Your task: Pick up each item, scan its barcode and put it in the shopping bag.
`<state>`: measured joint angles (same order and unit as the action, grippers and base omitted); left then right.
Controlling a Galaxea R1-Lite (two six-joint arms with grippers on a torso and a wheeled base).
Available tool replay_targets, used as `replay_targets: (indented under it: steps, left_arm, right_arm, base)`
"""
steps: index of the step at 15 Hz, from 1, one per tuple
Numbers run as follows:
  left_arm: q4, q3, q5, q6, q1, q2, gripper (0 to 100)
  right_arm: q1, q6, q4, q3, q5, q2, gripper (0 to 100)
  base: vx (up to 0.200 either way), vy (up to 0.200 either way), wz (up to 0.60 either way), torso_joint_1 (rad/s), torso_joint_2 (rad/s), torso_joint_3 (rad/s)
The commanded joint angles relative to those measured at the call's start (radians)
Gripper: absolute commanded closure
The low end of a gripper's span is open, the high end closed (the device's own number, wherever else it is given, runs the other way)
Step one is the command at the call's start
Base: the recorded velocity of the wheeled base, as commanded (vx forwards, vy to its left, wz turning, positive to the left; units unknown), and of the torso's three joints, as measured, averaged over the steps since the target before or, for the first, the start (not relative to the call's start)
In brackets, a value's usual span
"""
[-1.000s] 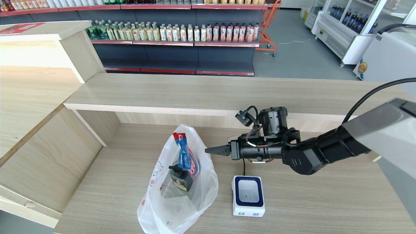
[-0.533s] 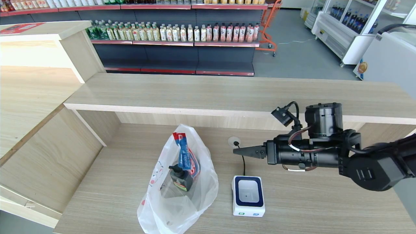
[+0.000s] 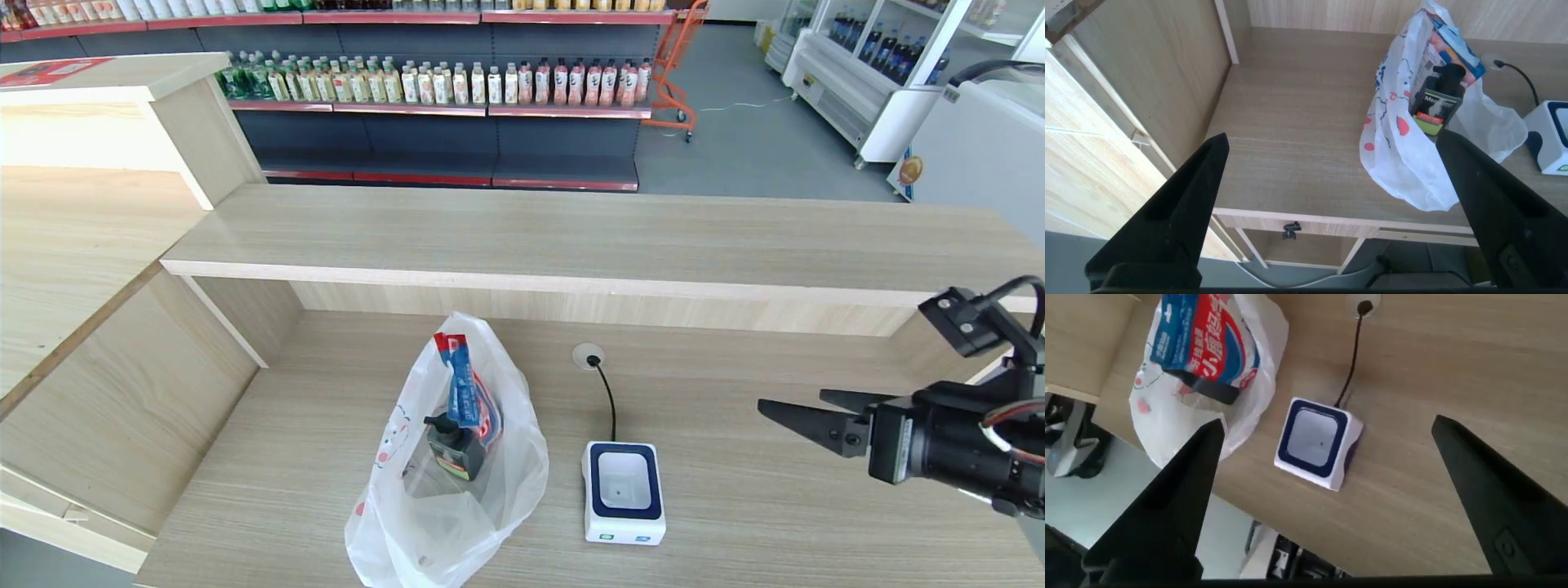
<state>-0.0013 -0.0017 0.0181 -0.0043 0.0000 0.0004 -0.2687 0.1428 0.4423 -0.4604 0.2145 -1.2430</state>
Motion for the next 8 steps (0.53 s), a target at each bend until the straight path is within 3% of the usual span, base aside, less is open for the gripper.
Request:
replay_targets:
  steps: [1,4,7,8]
  left_arm:
    - [0.0,0.0,0.0,0.0,0.0,0.0,0]
    - [0.0,0.0,0.0,0.0,0.0,0.0,0]
    - [0.0,0.0,0.0,0.0,0.0,0.0,0]
    - [0.0,0.0,0.0,0.0,0.0,0.0,0]
  right_arm:
    - [0.08,-0.057,-0.056,0.223,-0.142,0.382,0]
    - [0.194,-0.081,-0.197,0.394,-0.17,0.8,0]
    - [0.283,-0.095,-0.287,0.46,-0.164,1.044,0]
    - [0.302,-0.107,-0.389,0.46,-0.161,1.145,0]
  base:
    - [0.0,0.0,0.0,0.0,0.0,0.0]
    - [0.0,0.0,0.0,0.0,0.0,0.0]
    - [0.0,0.0,0.0,0.0,0.0,0.0]
    - [0.0,0.0,0.0,0.0,0.0,0.0]
